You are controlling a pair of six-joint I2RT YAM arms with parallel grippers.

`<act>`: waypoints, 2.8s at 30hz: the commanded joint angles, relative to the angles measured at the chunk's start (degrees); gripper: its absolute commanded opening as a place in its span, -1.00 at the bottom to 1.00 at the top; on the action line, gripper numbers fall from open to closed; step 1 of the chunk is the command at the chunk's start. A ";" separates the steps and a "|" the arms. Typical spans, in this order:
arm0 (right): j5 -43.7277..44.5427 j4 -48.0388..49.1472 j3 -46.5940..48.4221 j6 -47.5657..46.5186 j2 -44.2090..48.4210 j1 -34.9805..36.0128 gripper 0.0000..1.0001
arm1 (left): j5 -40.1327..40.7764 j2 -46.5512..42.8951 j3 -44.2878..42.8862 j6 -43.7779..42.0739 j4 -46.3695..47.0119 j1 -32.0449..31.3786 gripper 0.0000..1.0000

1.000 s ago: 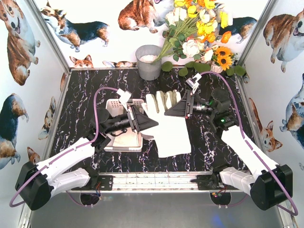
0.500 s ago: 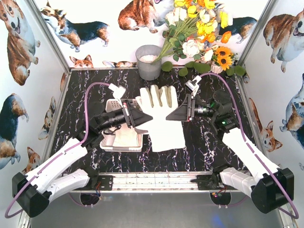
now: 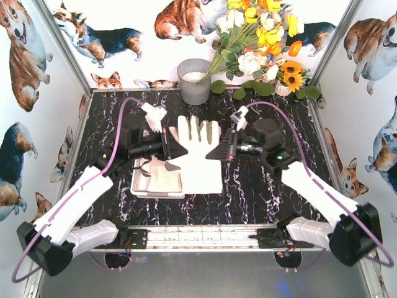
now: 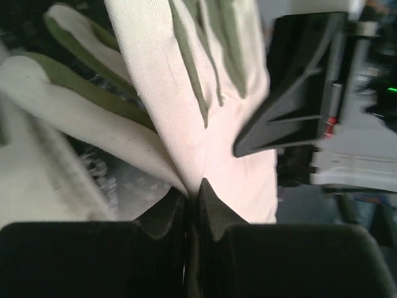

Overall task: Put the gloves into the storage basket
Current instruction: Place the glove in the bin.

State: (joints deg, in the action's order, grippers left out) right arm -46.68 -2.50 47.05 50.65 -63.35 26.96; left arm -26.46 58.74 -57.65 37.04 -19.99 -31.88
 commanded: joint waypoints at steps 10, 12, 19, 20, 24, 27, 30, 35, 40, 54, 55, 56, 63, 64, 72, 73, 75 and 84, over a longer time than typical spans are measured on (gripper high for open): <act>38.21 -1.01 7.51 0.38 -12.75 19.91 -1.00 | 22.94 5.40 -9.69 -18.47 -29.13 7.45 -1.00; 40.90 -0.53 9.19 -0.56 -15.54 21.64 -1.00 | 25.57 6.47 -10.01 -20.05 -29.77 8.31 -1.00; 45.85 0.65 15.73 -3.88 -25.77 24.54 -1.00 | 29.97 10.05 -10.83 -24.94 -27.86 11.77 -1.00; 46.50 0.50 16.58 -4.34 -26.99 24.76 -1.00 | 29.45 10.88 -10.74 -25.44 -27.39 12.46 -1.00; 48.69 -0.19 18.51 -5.12 -31.00 25.07 -1.00 | 28.00 14.78 -10.27 -27.08 -25.77 14.55 -1.00; 49.74 -0.59 19.07 -5.34 -33.12 25.18 -1.00 | 26.92 16.69 -9.61 -28.07 -23.79 15.79 -1.00; 49.99 -1.61 19.91 -5.56 -35.38 25.22 -1.00 | 25.74 18.68 -9.42 -28.91 -22.44 16.76 -1.00; 49.23 -1.34 20.52 -6.71 -37.87 25.38 -1.00 | 23.88 21.84 -8.49 -30.28 -20.14 17.44 -1.00; 50.80 -2.39 20.10 -6.82 -39.74 25.47 -1.00 | 23.17 24.70 -6.92 -31.59 -18.16 17.68 -1.00; 51.03 -7.15 22.96 -10.83 -42.85 25.84 -0.78 | 26.29 29.94 -3.74 -34.98 -11.21 17.73 -0.85; 51.03 -7.62 23.40 -11.39 -42.71 25.84 -0.66 | 26.97 30.07 -3.67 -35.23 -11.21 17.75 -0.78; 51.13 -8.02 23.68 -11.85 -42.50 25.85 -0.57 | 27.39 30.19 -3.52 -35.53 -11.14 17.73 -0.73; 51.49 -10.30 23.88 -15.44 -38.82 26.11 -0.15 | 26.62 28.33 -2.12 -35.94 -9.47 17.73 -0.03; 51.84 -11.00 23.88 -15.82 -38.06 26.12 -0.14 | 26.21 27.93 -2.07 -35.98 -9.41 17.76 0.01; 53.74 -14.15 21.00 -17.79 -28.98 26.12 0.04 | 24.62 21.99 -2.50 -35.21 -9.79 17.73 0.33; 53.69 -14.31 20.25 -17.78 -27.81 26.10 0.06 | 24.69 21.13 -2.58 -35.07 -9.83 17.73 0.35; 53.81 -14.54 18.94 -17.38 -25.75 26.13 0.10 | 24.24 19.83 -2.44 -34.83 -9.47 17.78 0.40; 57.75 -14.52 13.43 -16.17 -17.23 25.90 0.14 | 17.01 25.76 -3.27 -30.50 -9.12 19.31 0.44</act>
State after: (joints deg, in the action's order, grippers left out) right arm 7.38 -17.47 61.56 34.57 -84.64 53.12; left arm -4.91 82.24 -59.99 4.14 -30.09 -13.89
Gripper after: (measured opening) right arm 0.568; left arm 0.718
